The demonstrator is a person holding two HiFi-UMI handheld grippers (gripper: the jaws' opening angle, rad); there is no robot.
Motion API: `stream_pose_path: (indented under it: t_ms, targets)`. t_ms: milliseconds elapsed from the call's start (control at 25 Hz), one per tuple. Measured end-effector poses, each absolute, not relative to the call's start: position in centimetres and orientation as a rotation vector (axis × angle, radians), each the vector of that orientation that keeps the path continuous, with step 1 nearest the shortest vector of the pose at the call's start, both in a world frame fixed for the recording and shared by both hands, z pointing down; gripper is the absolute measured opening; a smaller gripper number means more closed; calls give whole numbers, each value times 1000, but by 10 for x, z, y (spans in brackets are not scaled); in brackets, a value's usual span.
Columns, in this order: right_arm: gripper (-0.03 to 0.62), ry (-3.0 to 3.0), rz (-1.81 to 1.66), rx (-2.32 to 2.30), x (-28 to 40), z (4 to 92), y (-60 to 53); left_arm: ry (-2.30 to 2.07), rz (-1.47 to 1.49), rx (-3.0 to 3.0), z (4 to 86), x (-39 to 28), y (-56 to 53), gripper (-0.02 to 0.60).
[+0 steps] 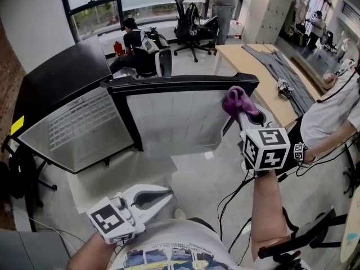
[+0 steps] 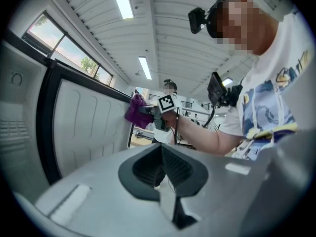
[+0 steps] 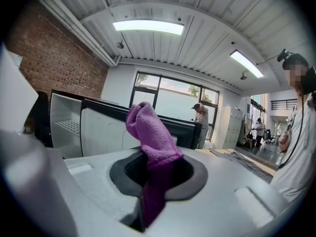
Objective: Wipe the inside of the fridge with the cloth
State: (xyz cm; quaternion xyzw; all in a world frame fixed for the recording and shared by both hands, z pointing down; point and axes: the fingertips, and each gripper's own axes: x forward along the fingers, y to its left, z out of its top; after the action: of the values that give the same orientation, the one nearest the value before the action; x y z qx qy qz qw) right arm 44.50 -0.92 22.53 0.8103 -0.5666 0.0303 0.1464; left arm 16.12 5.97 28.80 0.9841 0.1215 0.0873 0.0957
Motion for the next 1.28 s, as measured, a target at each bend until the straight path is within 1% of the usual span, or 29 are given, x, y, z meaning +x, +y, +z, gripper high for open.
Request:
stream_pose_path:
  t_ms: [200,520,760,920,1040,1280]
  targets:
    - [54,-1769,98,2262,399,228,-24,307,251,2919,286,142,58,6]
    - [54,-2062,131,1995,293,256,-88,141,257,2918,289,97,50,6]
    - [54,-2174,159,1871,245,278,-134,-35,241,2920,289,61,37,6]
    - [54,-2207,165,1821,229,288,-157,-134,246,2907,292,46,29,6]
    - [54,-2199,163,1821,231,292,-163,-174,284,2925,304,39,25,6]
    - [54,-2140,143,1875,259,290,-152,-110,268,2898,295,68,32,6]
